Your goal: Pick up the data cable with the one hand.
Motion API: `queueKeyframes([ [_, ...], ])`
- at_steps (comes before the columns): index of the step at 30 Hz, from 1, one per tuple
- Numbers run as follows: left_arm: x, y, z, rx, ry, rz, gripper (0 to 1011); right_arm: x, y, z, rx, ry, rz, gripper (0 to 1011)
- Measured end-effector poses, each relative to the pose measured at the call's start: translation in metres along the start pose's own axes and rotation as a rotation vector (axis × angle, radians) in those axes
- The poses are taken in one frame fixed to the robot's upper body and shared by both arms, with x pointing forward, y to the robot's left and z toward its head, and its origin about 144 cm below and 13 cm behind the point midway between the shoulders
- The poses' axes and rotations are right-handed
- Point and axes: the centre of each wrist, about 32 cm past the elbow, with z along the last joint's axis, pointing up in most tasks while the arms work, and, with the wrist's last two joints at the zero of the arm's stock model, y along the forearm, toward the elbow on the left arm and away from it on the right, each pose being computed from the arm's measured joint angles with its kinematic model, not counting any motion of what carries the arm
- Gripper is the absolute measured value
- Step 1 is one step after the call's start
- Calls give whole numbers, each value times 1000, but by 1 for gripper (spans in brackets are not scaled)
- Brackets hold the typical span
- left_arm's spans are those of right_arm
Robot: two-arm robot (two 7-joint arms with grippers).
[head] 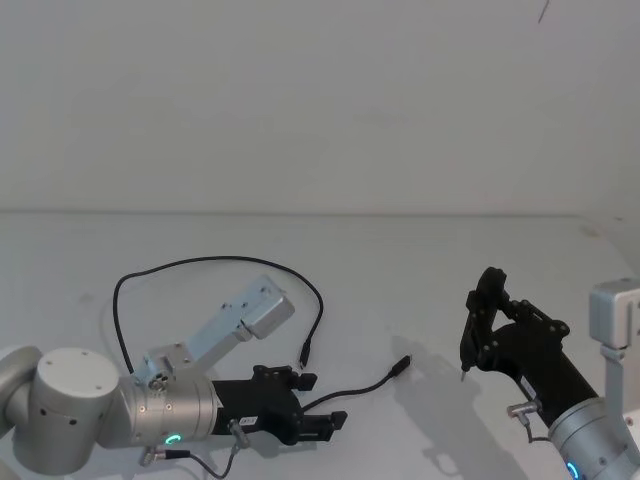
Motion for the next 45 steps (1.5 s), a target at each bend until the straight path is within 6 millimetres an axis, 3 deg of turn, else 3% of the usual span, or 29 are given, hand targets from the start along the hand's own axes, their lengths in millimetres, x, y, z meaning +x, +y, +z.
queueKeyframes([
  [1, 0, 0, 0, 1, 0, 0, 789, 0, 0, 0, 0, 0, 0, 279],
  [21, 1, -2, 1, 8, 1, -1, 99, 0, 0, 0, 0, 0, 0, 279],
  [25, 1, -2, 1, 8, 1, -2, 43, 0, 1, 1, 3, 2, -1, 279],
  [31, 1, -1, 0, 7, -4, 0, 42, 0, 4, 8, 24, 15, 2, 279],
  [45, 0, 11, 5, -36, -73, -2, 42, -1, 23, 46, 116, 73, 37, 279],
])
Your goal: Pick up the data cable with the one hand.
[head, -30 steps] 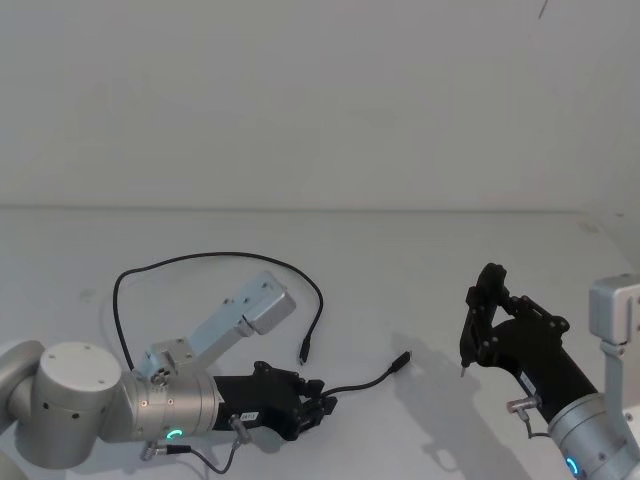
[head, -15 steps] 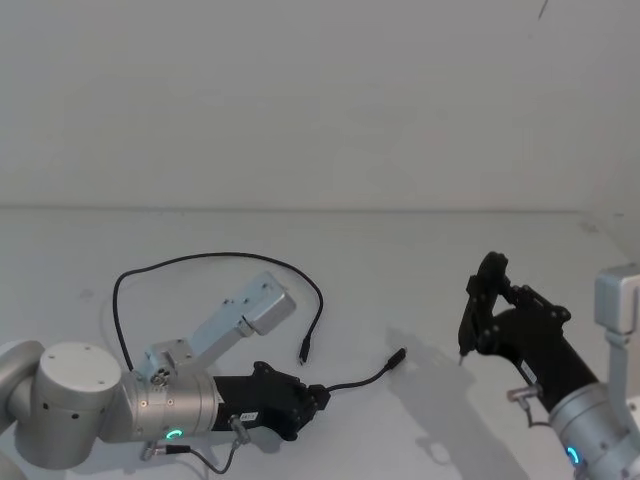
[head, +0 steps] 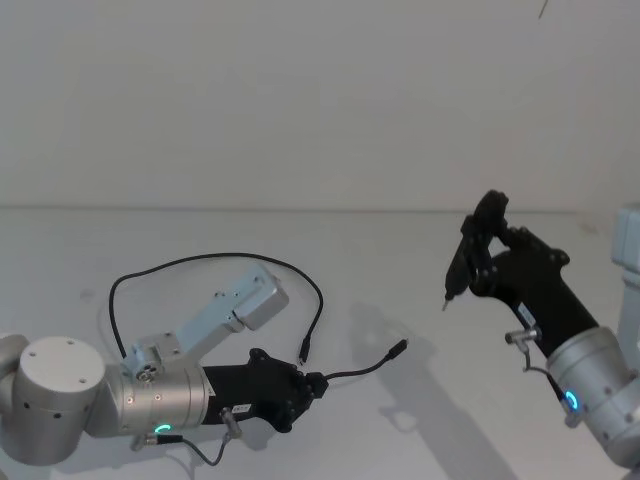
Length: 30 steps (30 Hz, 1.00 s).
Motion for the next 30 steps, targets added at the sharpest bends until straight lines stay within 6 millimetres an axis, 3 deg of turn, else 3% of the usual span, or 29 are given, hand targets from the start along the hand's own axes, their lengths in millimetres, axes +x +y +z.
queueKeyframes([
  [12, 0, 8, 3, -22, -30, -5, 42, -2, 18, 9, 20, 17, 15, 279],
  [30, 0, 11, 5, -31, -42, -7, 42, -3, 23, 3, -34, 9, 40, 279],
])
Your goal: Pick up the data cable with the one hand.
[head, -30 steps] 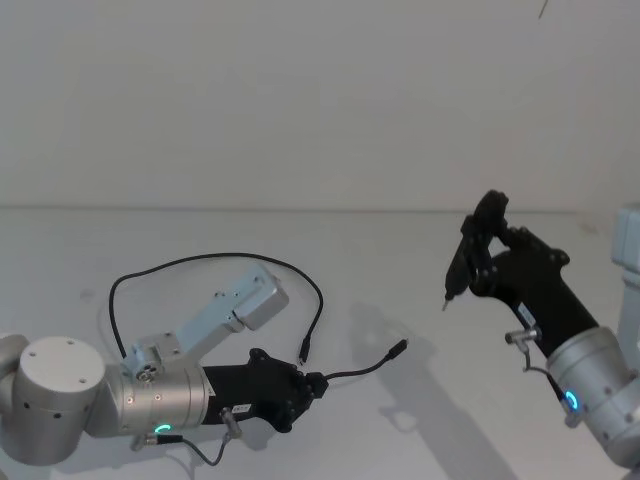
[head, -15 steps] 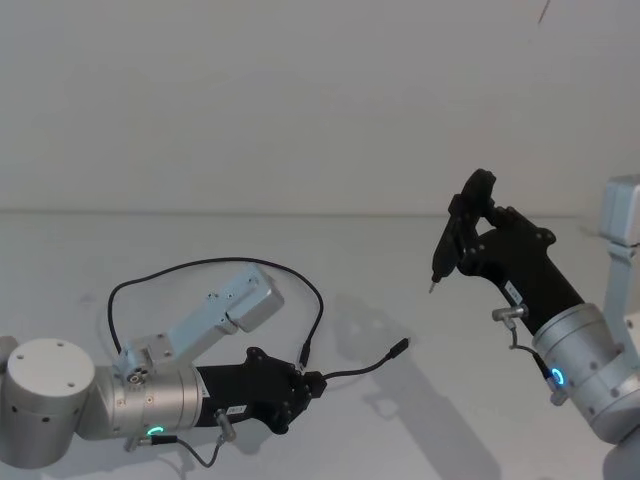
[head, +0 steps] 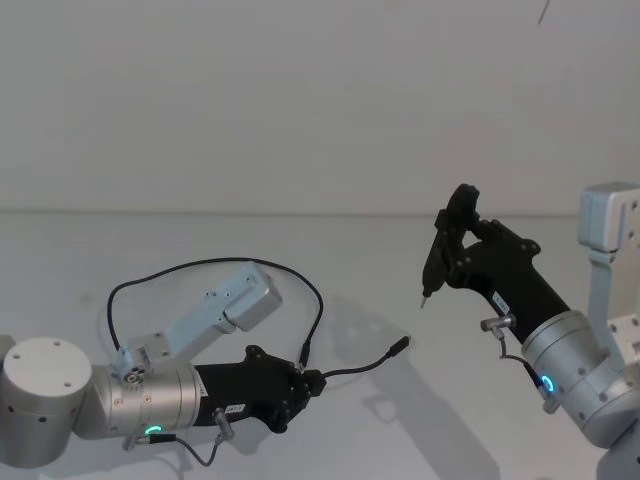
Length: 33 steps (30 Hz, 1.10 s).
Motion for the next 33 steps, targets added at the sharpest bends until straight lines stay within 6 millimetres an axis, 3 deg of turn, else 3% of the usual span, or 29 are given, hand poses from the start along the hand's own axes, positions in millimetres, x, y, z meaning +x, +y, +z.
queueKeyframes([
  [33, 0, 1, 0, -2, -4, -1, 42, -2, 5, -22, -70, 1, 21, 279],
])
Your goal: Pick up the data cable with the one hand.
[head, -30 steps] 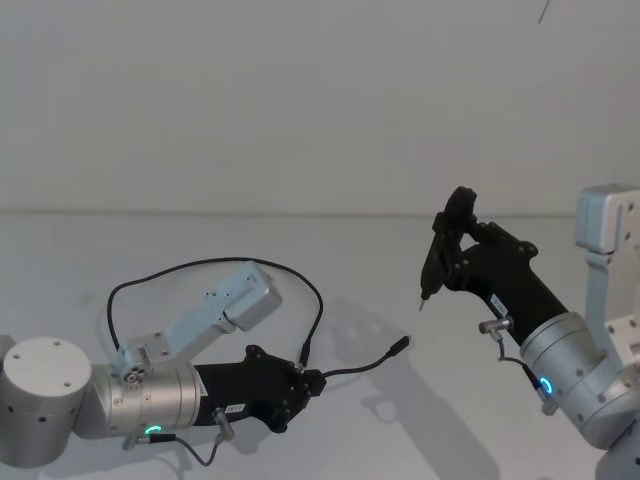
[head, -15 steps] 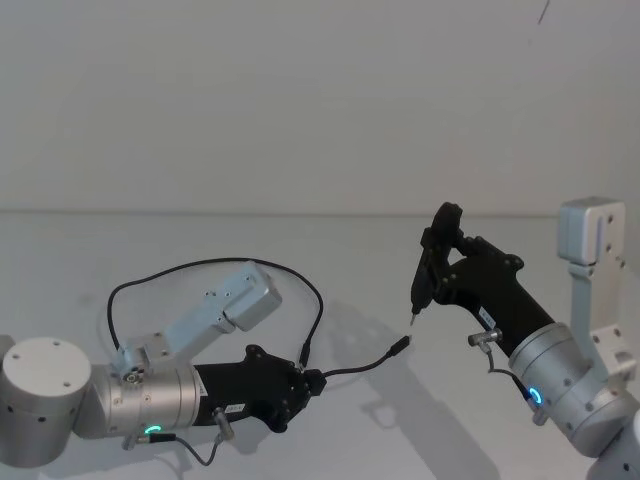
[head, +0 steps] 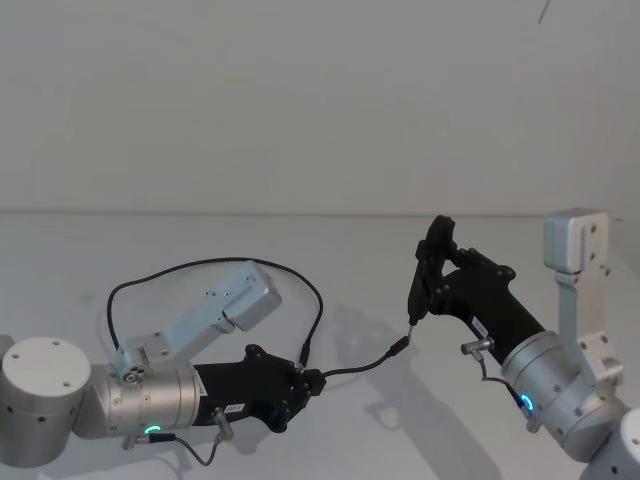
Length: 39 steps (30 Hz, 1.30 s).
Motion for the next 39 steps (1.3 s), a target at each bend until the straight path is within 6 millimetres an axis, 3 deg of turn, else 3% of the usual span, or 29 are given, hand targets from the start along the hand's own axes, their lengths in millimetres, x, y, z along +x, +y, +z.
queueKeyframes([
  [39, 0, 0, 0, 0, 0, 0, 42, 10, 8, -8, -19, -28, 0, 279],
])
